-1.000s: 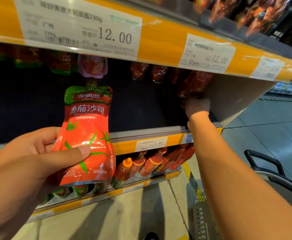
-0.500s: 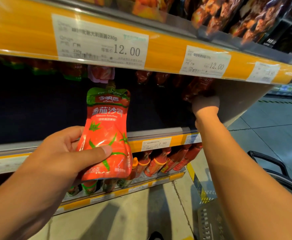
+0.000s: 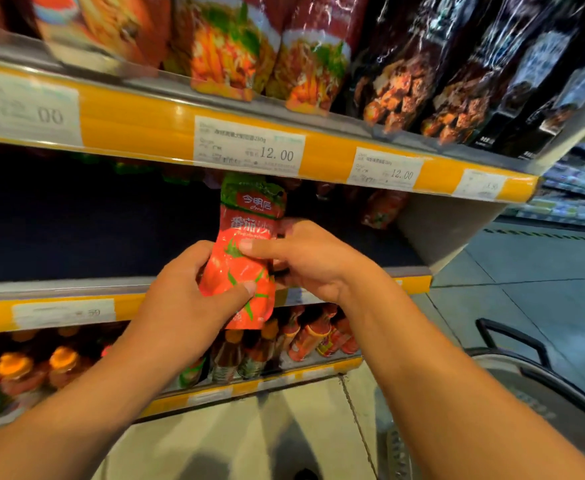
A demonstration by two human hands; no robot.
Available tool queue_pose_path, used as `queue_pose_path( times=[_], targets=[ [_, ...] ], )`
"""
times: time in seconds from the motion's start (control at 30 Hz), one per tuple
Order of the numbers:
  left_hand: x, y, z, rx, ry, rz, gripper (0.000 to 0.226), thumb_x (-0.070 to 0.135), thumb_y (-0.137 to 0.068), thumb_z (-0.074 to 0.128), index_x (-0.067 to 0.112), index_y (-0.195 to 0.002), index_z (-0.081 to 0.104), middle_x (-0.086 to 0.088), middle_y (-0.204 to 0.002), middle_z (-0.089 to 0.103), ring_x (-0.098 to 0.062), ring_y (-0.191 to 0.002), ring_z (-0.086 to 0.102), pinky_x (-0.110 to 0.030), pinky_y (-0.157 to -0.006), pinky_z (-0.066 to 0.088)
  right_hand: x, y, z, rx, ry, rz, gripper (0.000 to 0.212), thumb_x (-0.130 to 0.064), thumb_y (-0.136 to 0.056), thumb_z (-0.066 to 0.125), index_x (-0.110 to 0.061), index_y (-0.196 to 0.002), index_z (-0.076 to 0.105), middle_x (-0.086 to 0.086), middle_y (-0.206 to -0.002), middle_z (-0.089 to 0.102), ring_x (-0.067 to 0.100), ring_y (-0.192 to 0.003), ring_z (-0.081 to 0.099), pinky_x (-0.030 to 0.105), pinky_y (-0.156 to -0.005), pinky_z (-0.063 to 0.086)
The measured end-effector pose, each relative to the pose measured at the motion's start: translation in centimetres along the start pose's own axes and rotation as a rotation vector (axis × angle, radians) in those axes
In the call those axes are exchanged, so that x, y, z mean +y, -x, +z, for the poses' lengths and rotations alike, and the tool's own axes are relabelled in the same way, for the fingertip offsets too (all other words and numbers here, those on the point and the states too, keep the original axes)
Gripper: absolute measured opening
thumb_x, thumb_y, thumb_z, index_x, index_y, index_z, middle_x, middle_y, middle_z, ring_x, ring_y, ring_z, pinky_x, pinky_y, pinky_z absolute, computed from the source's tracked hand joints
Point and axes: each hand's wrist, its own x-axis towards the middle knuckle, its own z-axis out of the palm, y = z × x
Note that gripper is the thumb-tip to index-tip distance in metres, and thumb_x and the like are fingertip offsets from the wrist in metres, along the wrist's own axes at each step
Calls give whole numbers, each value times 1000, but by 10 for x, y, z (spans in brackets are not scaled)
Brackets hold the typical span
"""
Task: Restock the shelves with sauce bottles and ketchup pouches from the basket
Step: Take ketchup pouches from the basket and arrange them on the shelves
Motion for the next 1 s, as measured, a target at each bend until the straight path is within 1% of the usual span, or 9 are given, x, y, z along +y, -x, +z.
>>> queue_pose_path(
  times=[0.13, 0.33, 0.43, 0.57, 0.67, 0.73, 0.8, 0.87, 1.0],
  targets=[
    [-16, -6, -6, -6, -379, 40, 41, 50, -92, 66, 39, -129, 52, 17, -113, 64, -5, -102, 61, -32, -82, 50, 15, 1, -28, 189, -116, 49, 36, -14, -88, 80, -7, -121, 70, 6, -99, 79, 21, -92, 75, 43, -87, 62],
    [-33, -14, -15, -72, -944, 106, 58, 48, -95, 63, 30, -147, 45, 6, -132, 57, -21, -117, 55, -42, -108, 44, 34, -5, -88, 586, -406, 68, 27, -11, -87, 80, -7, -112, 69, 12, -99, 78, 29, -91, 74, 55, -86, 61],
    [-38, -16, -11, -69, -1051, 150, 66, 59, -91, 59, 31, -149, 47, 8, -130, 57, -18, -114, 58, -39, -98, 51, 37, -8, -117, 737, -513, -10, 46, -8, -84, 80, -7, -126, 62, 13, -108, 78, 28, -93, 76, 47, -77, 64],
    [-46, -22, -6, -17, -1028, 190, 62, 69, -91, 47, 32, -140, 57, 7, -125, 59, -18, -111, 60, -38, -85, 53, 50, -15, -150, 917, -371, -81, 43, 0, -85, 73, -1, -125, 57, 10, -108, 71, 21, -85, 69, 34, -66, 59],
    [-53, -25, -6, -5, -1013, 209, 62, 71, -91, 41, 34, -136, 61, 10, -123, 58, -17, -111, 58, -39, -86, 53, 63, -15, -164, 971, -183, -98, 27, 0, -88, 70, -15, -102, 53, -3, -96, 61, 11, -84, 58, 34, -79, 56],
    [-56, -26, -7, -3, -1019, 208, 65, 73, -90, 36, 34, -135, 61, 11, -120, 57, -17, -109, 57, -39, -85, 53, 70, -14, -173, 960, -150, -88, 28, -3, -88, 74, -20, -91, 52, -2, -91, 61, 12, -78, 56, 31, -70, 53],
    [-60, -28, -6, 1, -1027, 214, 66, 73, -89, 37, 32, -134, 61, 10, -116, 58, -19, -106, 58, -41, -81, 53, 76, -13, -181, 944, -89, -53, 25, -7, -79, 79, -5, -97, 61, 14, -90, 69, 22, -76, 61, 42, -65, 59],
    [-62, -30, -5, 9, -1028, 218, 65, 72, -87, 41, 30, -132, 63, 8, -112, 57, -22, -104, 58, -43, -77, 53, 83, -12, -186, 923, -1, 14, 37, -10, -70, 81, 6, -101, 67, 23, -101, 74, 33, -87, 72, 56, -80, 62],
    [-67, -32, -4, 23, -1005, 213, 66, 72, -85, 43, 32, -133, 61, 9, -109, 53, -25, -103, 56, -46, -75, 52, 85, -7, -182, 899, 191, 90, 33, -9, -79, 83, -7, -66, 53, 5, -63, 53, 18, -54, 47, 33, -52, 42]
  ],
)
